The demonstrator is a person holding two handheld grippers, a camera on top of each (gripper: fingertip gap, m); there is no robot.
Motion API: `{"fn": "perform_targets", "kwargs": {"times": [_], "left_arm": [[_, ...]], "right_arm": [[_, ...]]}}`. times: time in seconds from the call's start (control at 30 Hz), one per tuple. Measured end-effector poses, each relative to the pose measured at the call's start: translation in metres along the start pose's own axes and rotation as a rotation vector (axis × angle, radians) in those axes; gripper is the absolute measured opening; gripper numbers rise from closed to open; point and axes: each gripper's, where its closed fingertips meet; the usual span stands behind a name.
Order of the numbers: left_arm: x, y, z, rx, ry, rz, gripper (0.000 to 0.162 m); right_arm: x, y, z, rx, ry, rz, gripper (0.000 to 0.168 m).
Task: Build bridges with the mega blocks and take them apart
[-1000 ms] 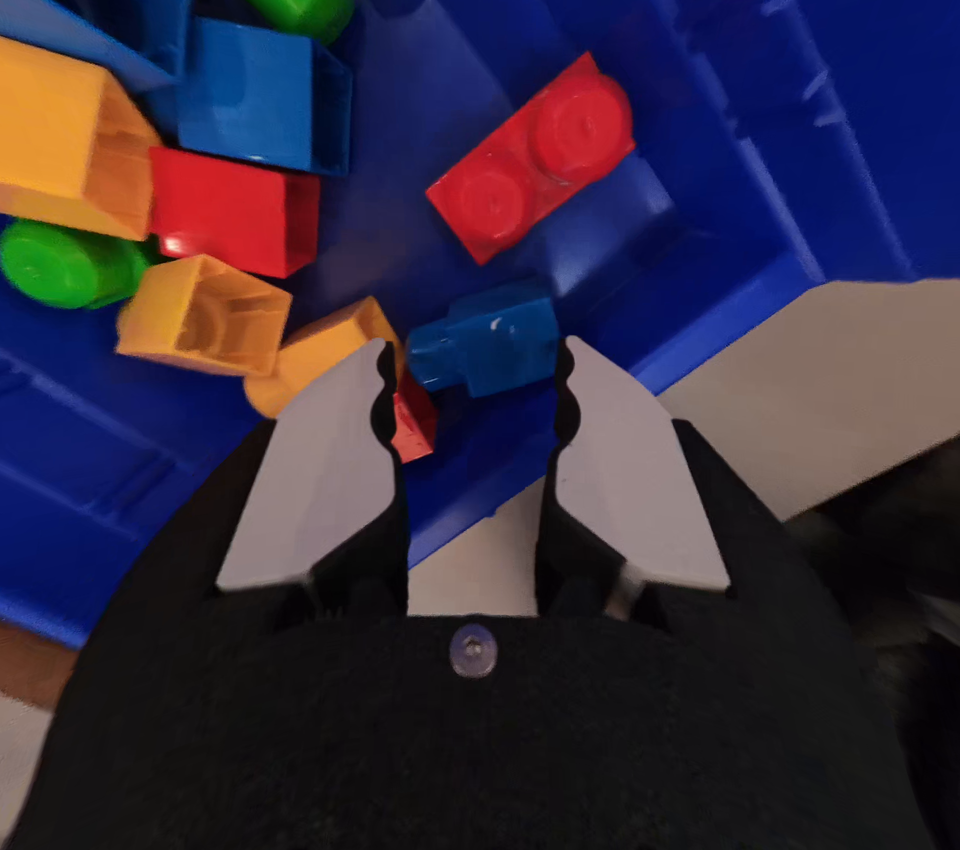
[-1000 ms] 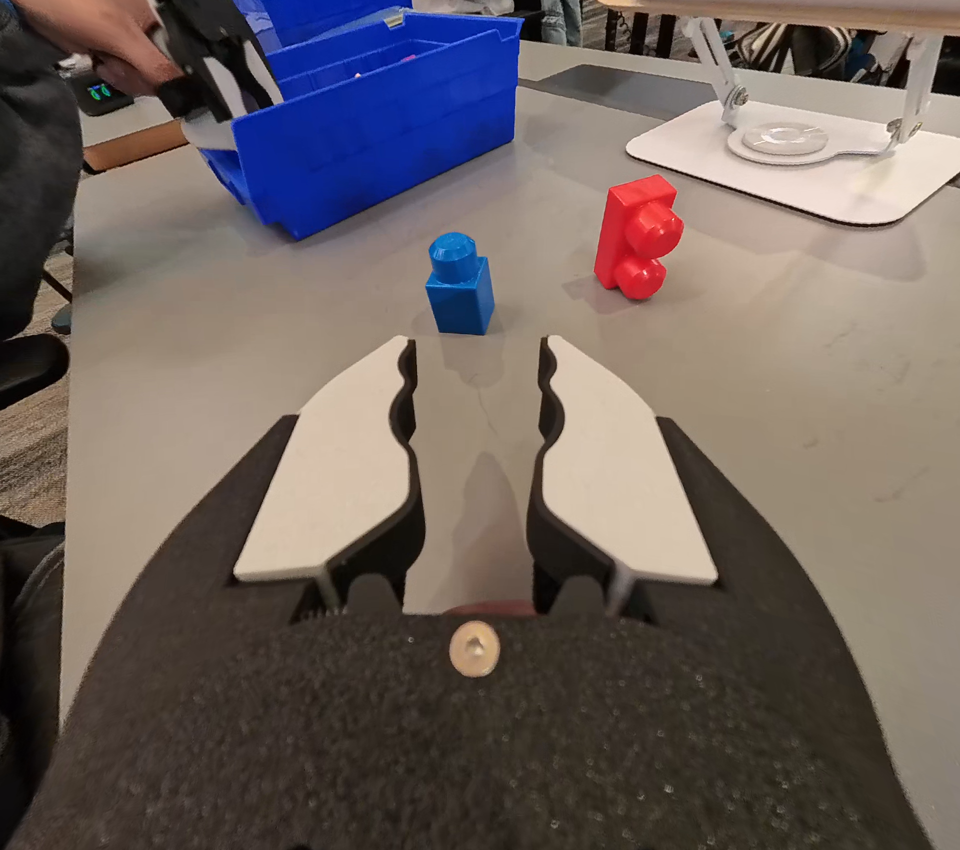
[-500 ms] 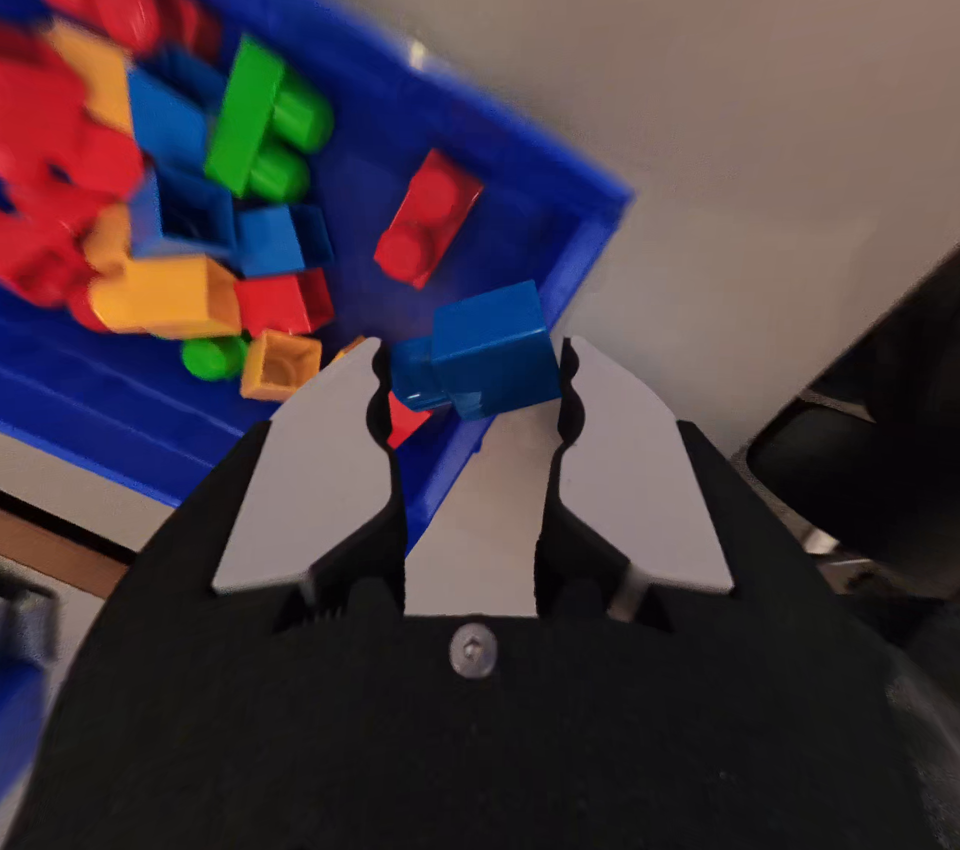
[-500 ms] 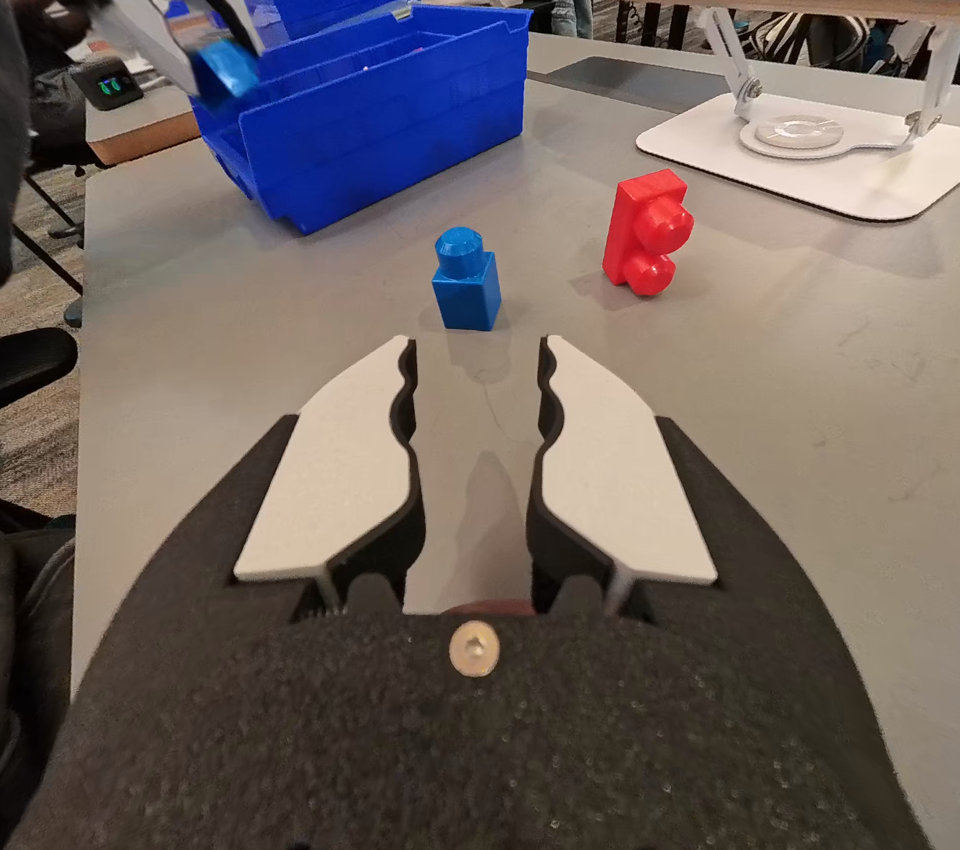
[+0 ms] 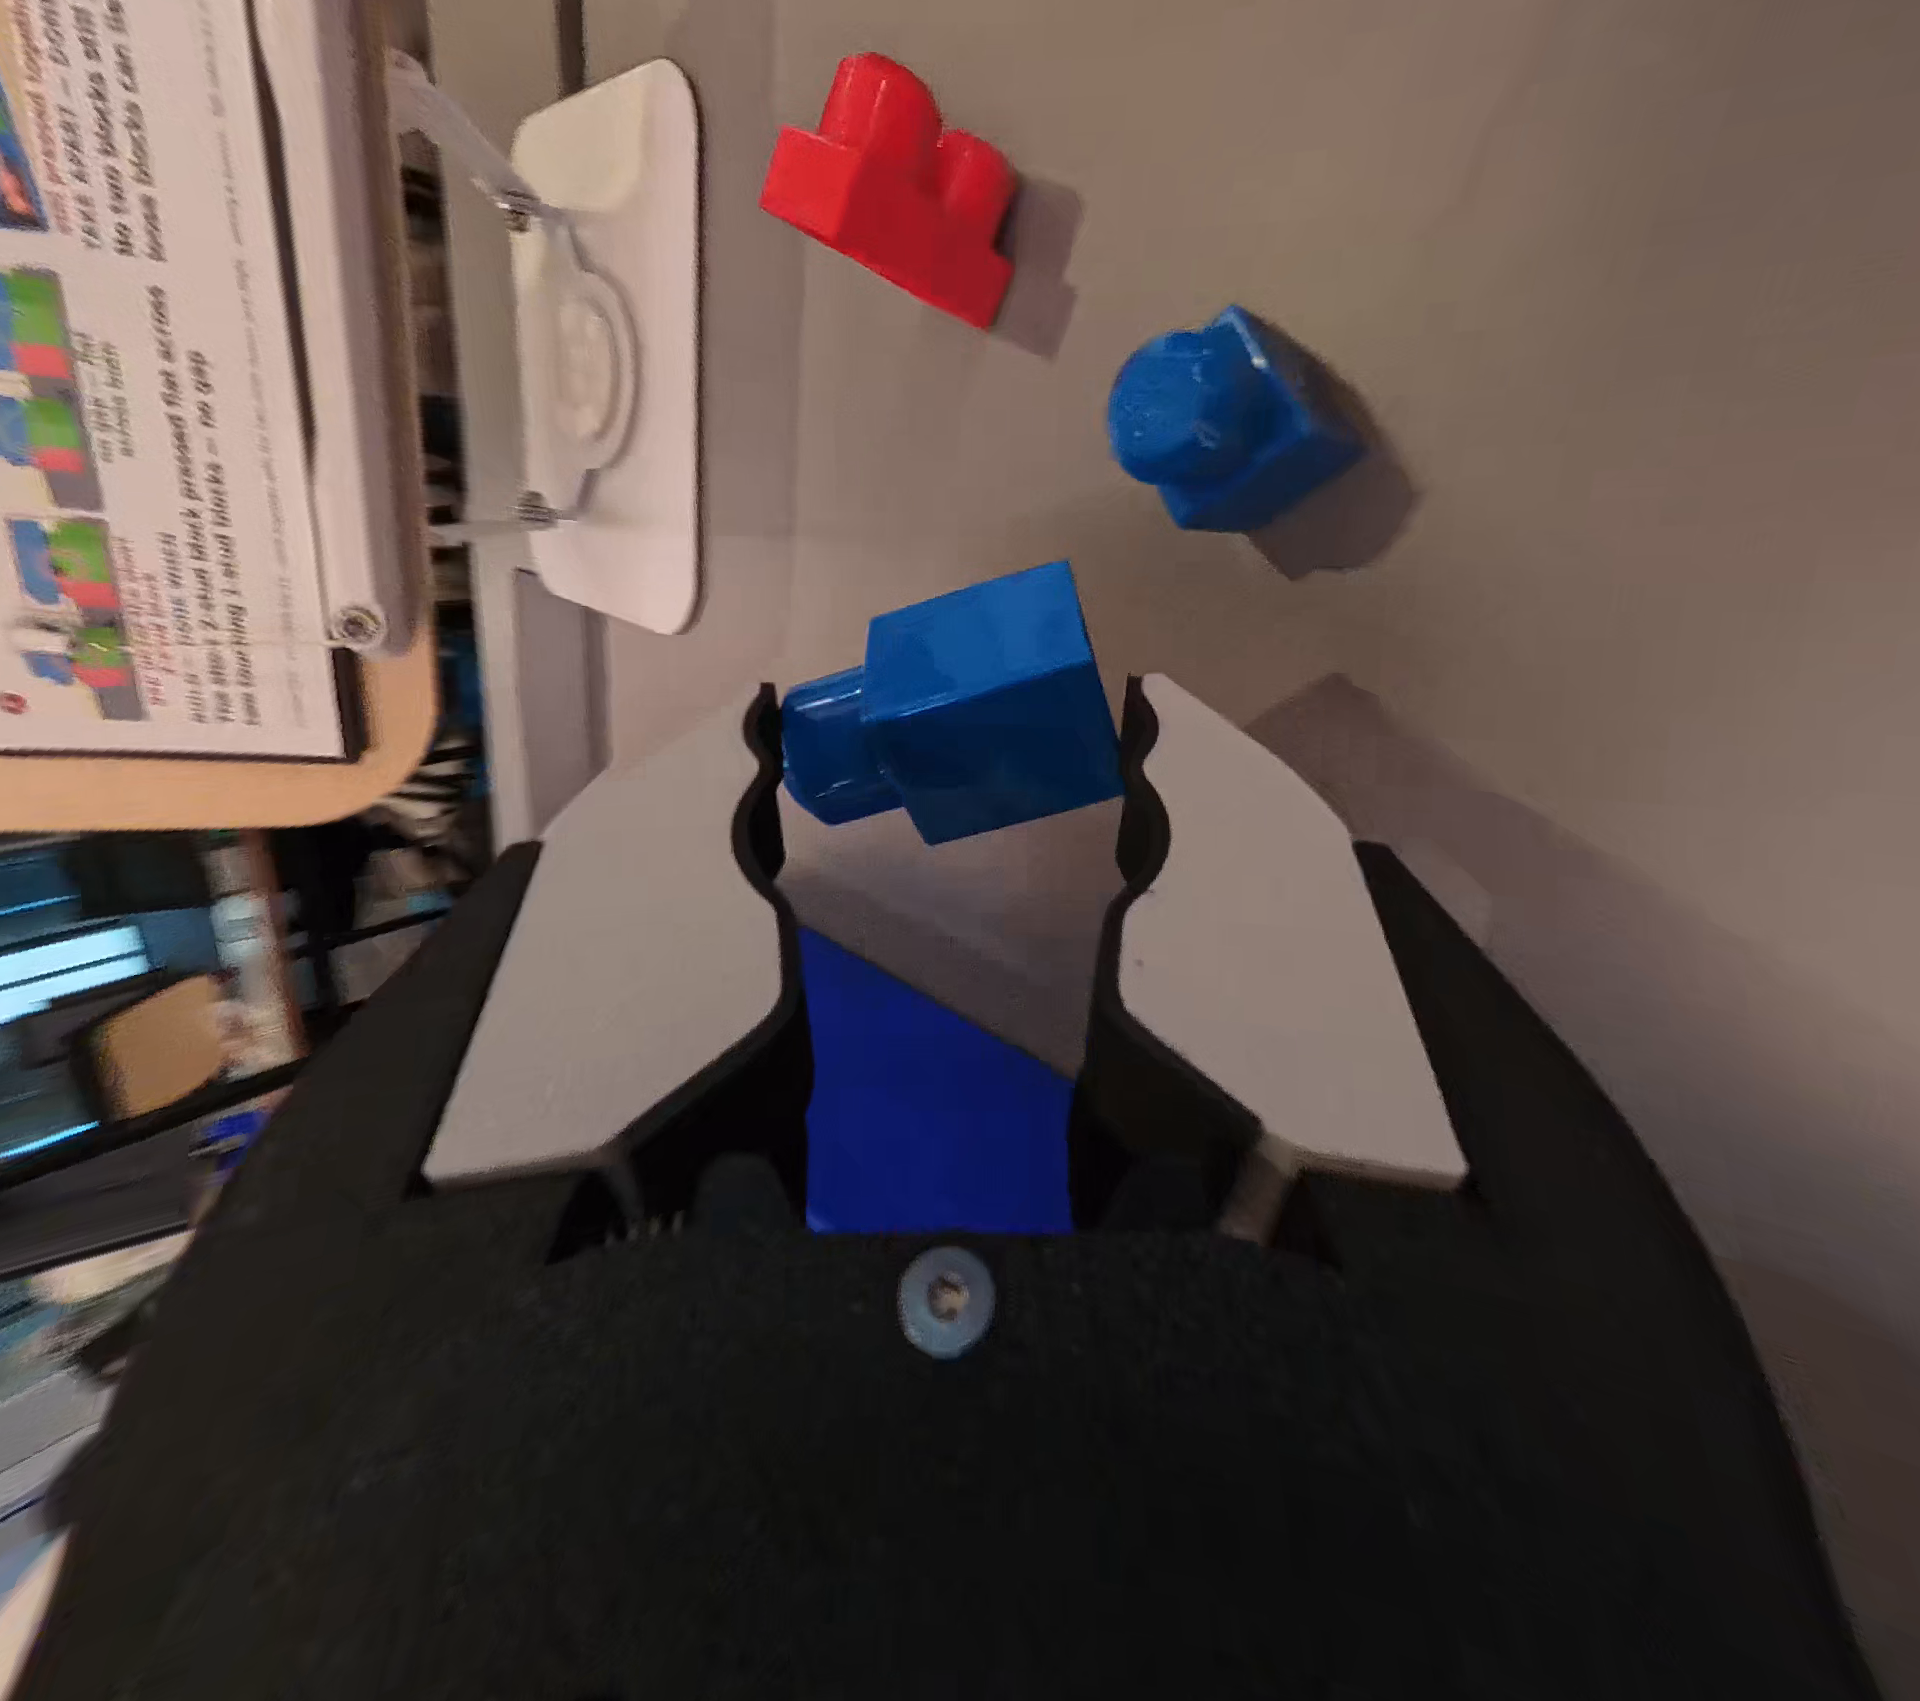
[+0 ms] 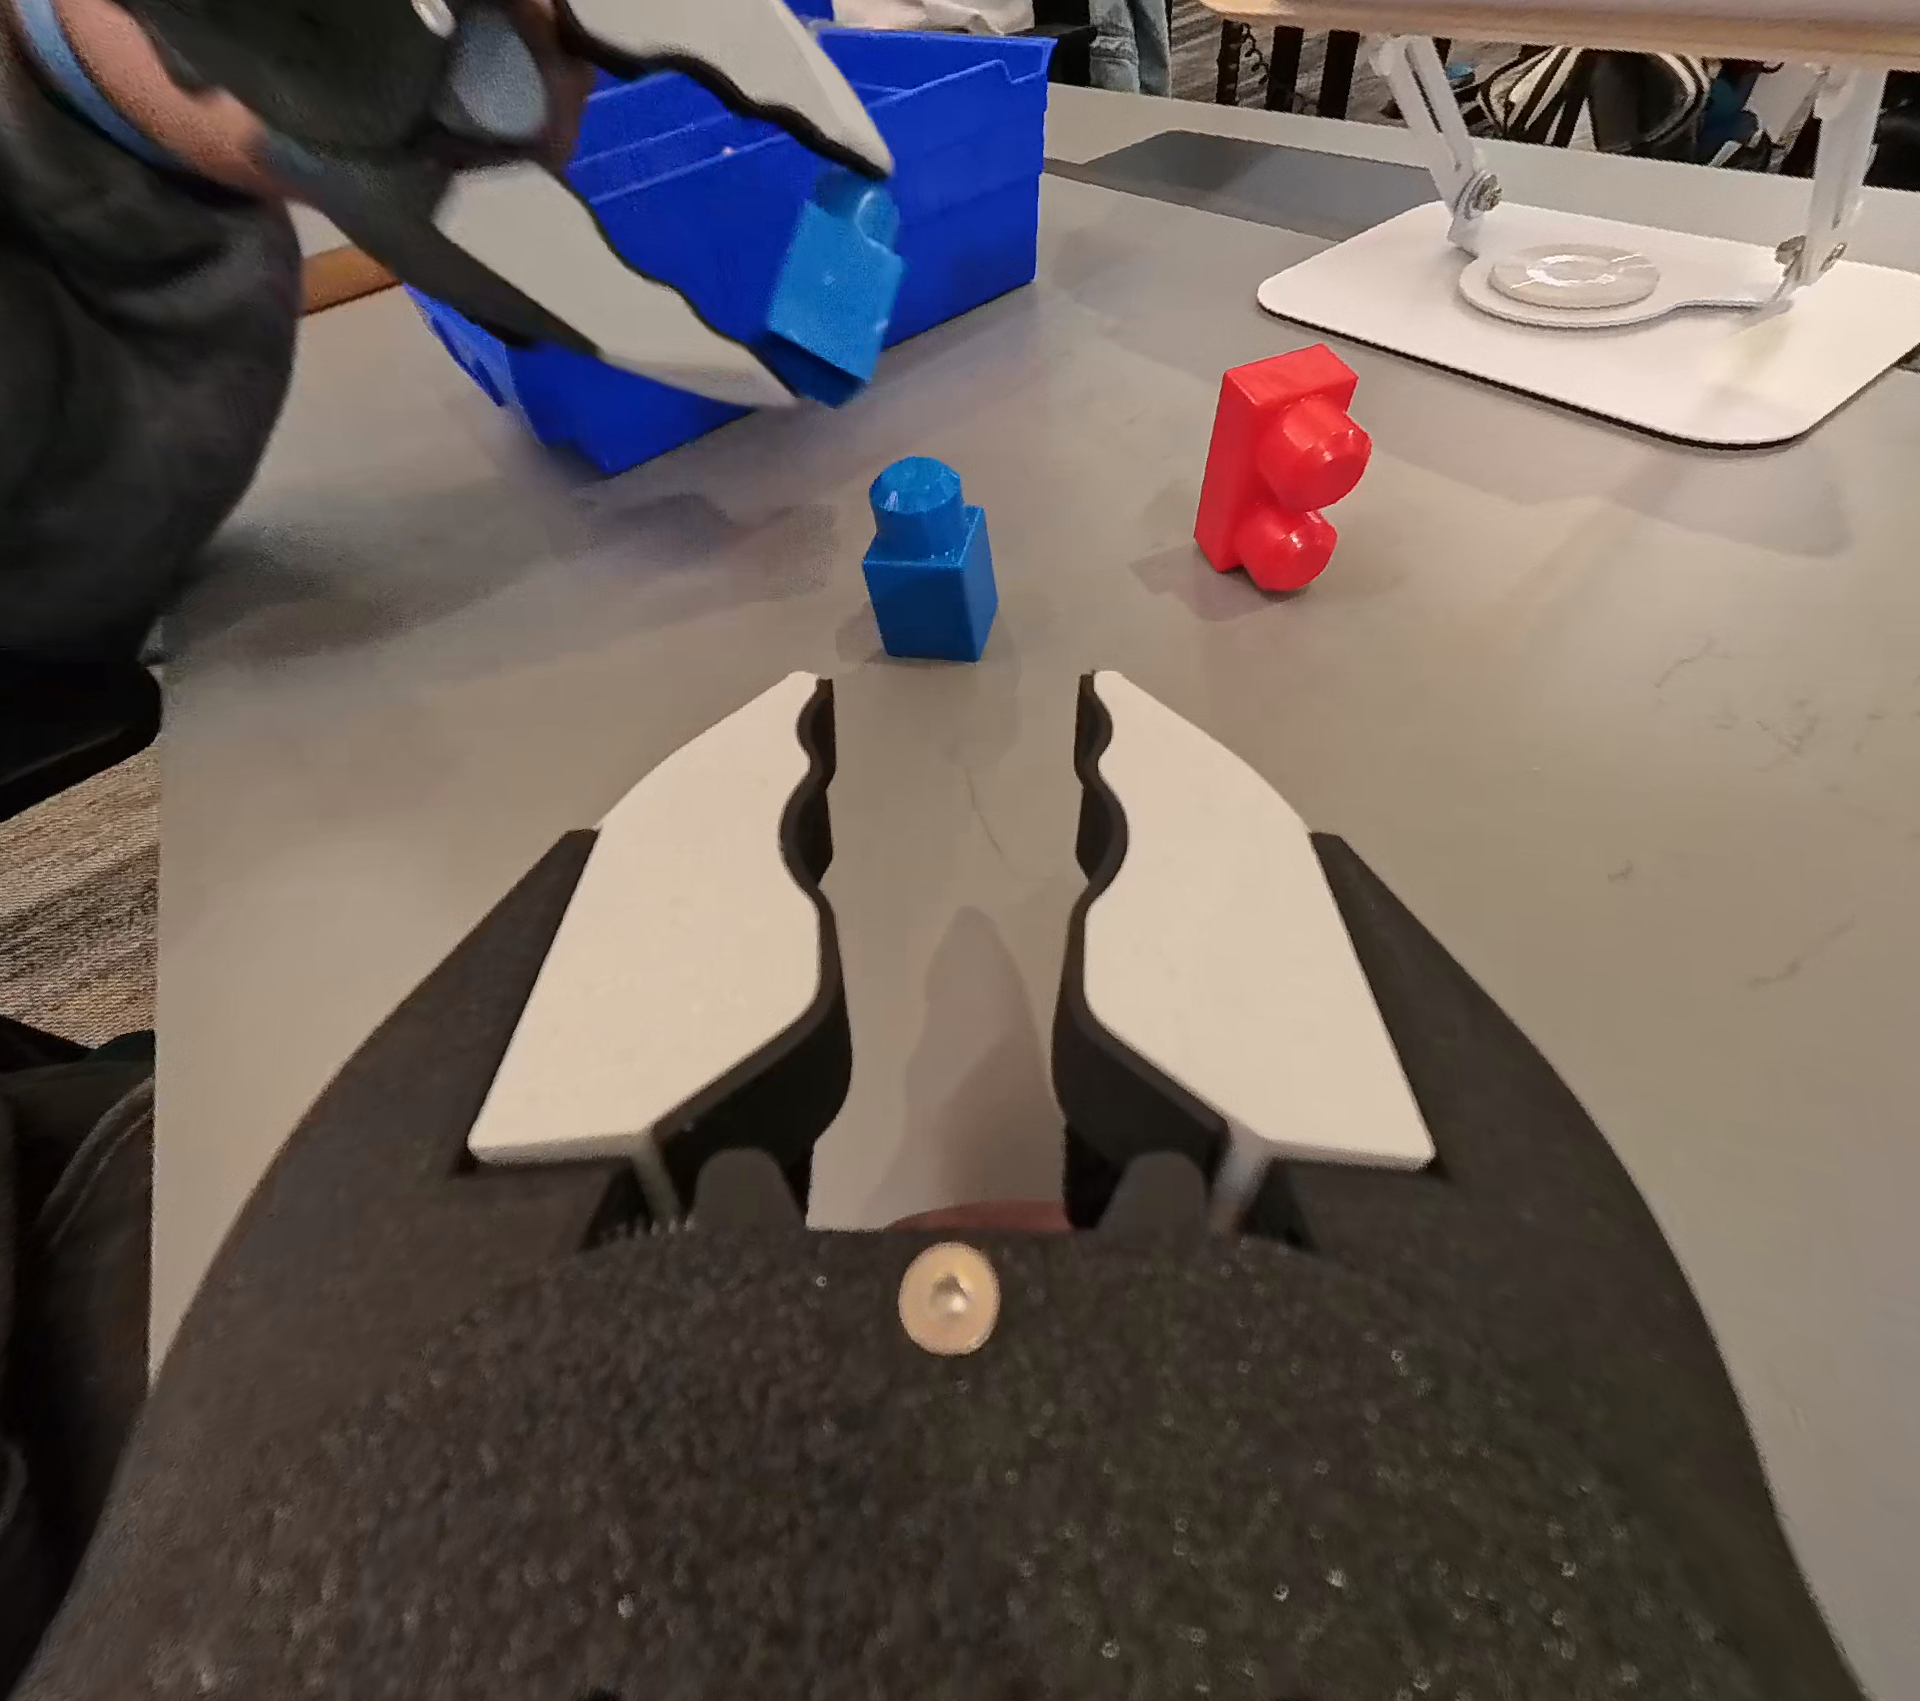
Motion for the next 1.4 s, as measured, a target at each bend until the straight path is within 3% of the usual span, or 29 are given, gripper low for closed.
{"fn": "perform_targets", "kwargs": {"times": [0.1, 0.33, 0.57, 0.73, 0.83, 0.93, 0.97, 1.07, 1.2, 1.3, 1.4], "left_arm": [[0.030, -0.006, -0.006, 0.134, 0.120, -0.054, 0.062], [0.057, 0.000, 0.011, 0.405, 0.122, -0.050, 0.062], [0.055, 0.005, 0.023, 0.451, 0.060, -0.070, 0.060], [0.046, -0.002, 0.028, 0.422, 0.040, -0.114, 0.068], [0.030, -0.012, 0.025, 0.260, 0.026, -0.154, 0.070], [0.008, -0.014, 0.022, -0.091, 0.004, -0.116, 0.071], [0.002, -0.008, 0.027, -0.220, -0.037, -0.060, 0.077], [-0.009, 0.024, 0.051, -0.506, -0.173, 0.183, 0.067], [0.014, 0.023, 0.060, -0.655, -0.107, 0.212, 0.066], [0.041, 0.029, 0.063, -0.826, -0.143, 0.257, 0.063], [0.059, 0.028, 0.057, -0.876, -0.134, 0.262, 0.066]], "right_arm": [[-0.001, 0.000, 0.000, -0.002, -0.002, 0.001, 0.044], [0.001, -0.001, -0.001, -0.001, 0.005, -0.012, 0.044], [0.001, -0.002, 0.000, 0.018, 0.018, -0.022, 0.044], [0.002, -0.003, 0.000, 0.021, 0.019, -0.026, 0.044], [0.001, -0.002, 0.001, 0.027, 0.018, -0.023, 0.044], [0.001, -0.002, 0.001, 0.035, 0.019, -0.024, 0.044], [0.001, -0.002, 0.002, 0.037, 0.020, -0.025, 0.044], [0.002, -0.003, 0.002, 0.041, 0.023, -0.031, 0.043], [0.002, -0.003, 0.002, 0.044, 0.024, -0.032, 0.043], [0.002, -0.003, 0.002, 0.043, 0.025, -0.036, 0.043], [0.003, -0.004, 0.001, 0.042, 0.027, -0.040, 0.043]]}}
Point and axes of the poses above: each gripper's, where its closed fingertips meet, x out along the fingers, y out of its top, z = x × y across the jaws, and after that the axes turned 12 degrees about -y, right-handed
